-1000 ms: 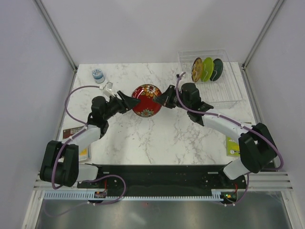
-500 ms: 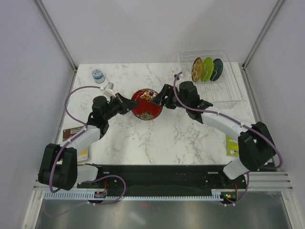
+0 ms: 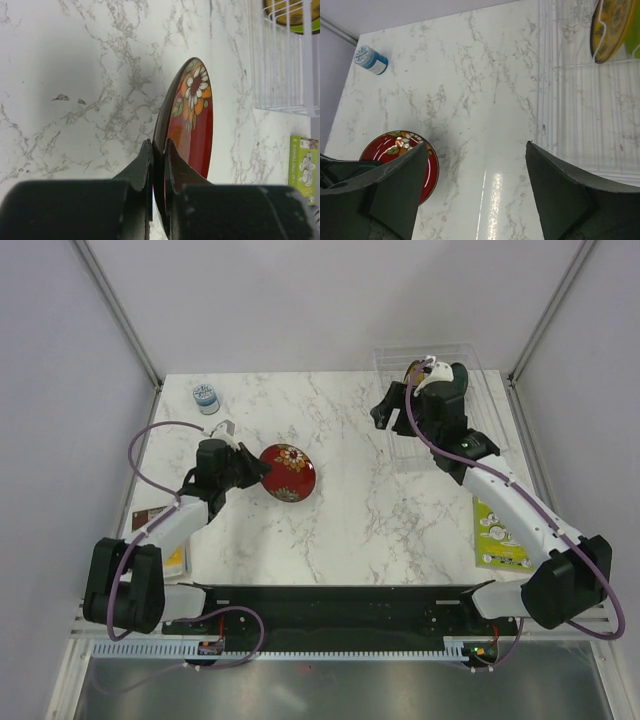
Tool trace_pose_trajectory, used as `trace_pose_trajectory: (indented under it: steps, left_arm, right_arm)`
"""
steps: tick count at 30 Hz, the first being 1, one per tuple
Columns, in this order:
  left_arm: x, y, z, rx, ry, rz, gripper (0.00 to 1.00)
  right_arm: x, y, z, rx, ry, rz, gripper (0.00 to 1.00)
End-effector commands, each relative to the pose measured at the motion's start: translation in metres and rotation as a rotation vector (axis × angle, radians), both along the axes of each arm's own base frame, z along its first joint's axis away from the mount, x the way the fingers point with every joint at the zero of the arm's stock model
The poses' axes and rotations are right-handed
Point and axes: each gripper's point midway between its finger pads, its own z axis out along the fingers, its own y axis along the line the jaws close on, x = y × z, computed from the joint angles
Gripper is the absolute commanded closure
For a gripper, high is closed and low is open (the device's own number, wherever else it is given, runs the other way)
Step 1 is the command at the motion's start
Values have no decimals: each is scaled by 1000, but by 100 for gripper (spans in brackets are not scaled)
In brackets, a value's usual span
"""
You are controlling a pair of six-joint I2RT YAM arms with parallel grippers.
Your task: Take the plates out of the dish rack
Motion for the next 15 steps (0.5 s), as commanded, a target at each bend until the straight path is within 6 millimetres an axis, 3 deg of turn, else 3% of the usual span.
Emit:
trace_pose_trajectory:
  steps: [1, 7, 15]
  left_arm:
    - [20, 4, -2, 45, -19, 15, 98]
    - [22, 9, -32, 79, 48, 32, 98]
    - [23, 15, -51, 109, 97, 54, 98]
  right_arm:
    - [-4, -31, -3, -89, 4, -71, 15]
    - [-7, -48, -11, -124, 23, -109, 14]
    - [-5, -63, -25, -167, 50, -151, 13]
